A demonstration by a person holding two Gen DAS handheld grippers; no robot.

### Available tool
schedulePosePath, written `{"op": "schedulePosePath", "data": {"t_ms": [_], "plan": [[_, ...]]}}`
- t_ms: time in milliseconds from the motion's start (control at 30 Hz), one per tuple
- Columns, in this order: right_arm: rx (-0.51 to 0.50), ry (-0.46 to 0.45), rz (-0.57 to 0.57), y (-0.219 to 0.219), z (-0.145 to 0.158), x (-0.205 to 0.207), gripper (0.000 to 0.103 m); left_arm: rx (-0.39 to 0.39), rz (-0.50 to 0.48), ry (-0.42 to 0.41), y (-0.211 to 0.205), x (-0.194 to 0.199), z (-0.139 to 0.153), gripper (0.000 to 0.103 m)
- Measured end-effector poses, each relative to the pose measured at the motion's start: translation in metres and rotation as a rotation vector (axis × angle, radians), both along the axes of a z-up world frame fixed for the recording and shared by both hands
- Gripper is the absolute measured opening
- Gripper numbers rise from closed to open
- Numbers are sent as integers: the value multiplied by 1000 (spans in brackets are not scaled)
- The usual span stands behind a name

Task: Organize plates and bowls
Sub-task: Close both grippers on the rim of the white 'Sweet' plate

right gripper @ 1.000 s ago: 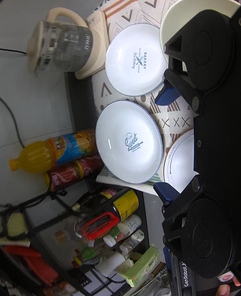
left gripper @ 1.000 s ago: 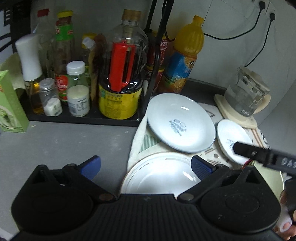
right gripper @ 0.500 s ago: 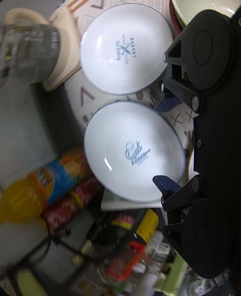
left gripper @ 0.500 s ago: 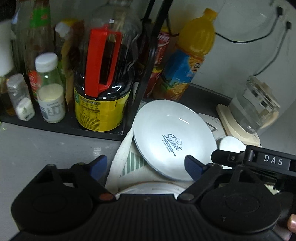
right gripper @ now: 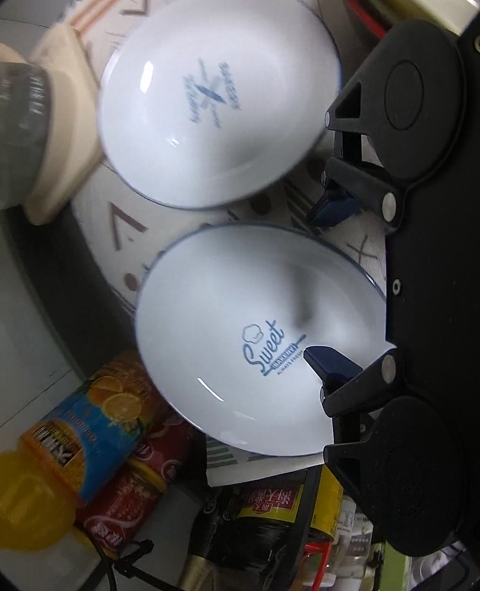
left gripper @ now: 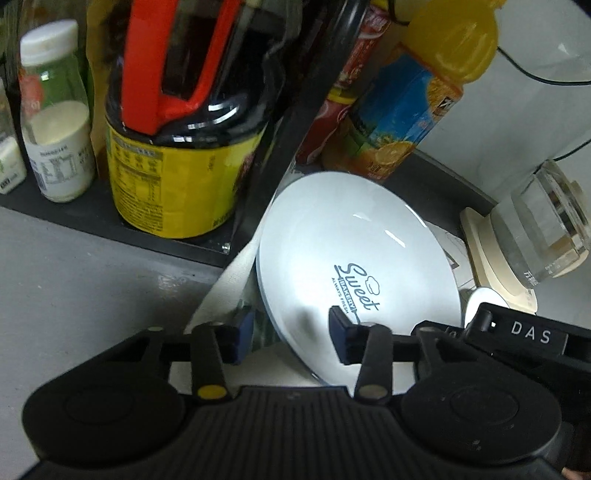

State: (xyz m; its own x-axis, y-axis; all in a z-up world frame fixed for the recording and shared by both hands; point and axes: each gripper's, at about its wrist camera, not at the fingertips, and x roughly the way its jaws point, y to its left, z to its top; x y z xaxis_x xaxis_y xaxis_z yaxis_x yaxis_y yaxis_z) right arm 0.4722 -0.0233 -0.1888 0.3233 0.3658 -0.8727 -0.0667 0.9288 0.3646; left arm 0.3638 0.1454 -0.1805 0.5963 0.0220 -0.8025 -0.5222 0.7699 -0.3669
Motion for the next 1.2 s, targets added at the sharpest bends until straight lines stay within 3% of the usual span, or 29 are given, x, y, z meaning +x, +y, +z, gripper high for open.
{"op": "schedulePosePath", "data": {"t_ms": [133, 200, 300, 367, 433, 533, 700, 1200], "plan": [[-1, 18, -9, 3, -12, 3, 63, -24, 10, 8, -2, 4, -10, 28], [-1, -21, -11, 5, -13, 1, 53, -25, 10, 12, -3, 8, -14, 24], [-24, -63, -30, 7, -13, -3, 49, -37, 24, 25, -5, 10, -22, 16], [-47, -87, -37, 9, -13, -6, 41, -26, 37, 12, -6, 9, -24, 16], [-71, -92, -49, 9, -12, -5, 26, -20, 42, 6, -7, 10, -25, 15], [-25, -111, -65, -2, -6, -8, 16, -11, 50, 2, -6, 7, -21, 13], [25, -149, -58, -11, 10, -17, 13, 7, 41, -29, -9, 0, -6, 13], [41, -278, -24, -25, 55, -64, 13, 10, 40, -87, -21, -36, 31, 14]]}}
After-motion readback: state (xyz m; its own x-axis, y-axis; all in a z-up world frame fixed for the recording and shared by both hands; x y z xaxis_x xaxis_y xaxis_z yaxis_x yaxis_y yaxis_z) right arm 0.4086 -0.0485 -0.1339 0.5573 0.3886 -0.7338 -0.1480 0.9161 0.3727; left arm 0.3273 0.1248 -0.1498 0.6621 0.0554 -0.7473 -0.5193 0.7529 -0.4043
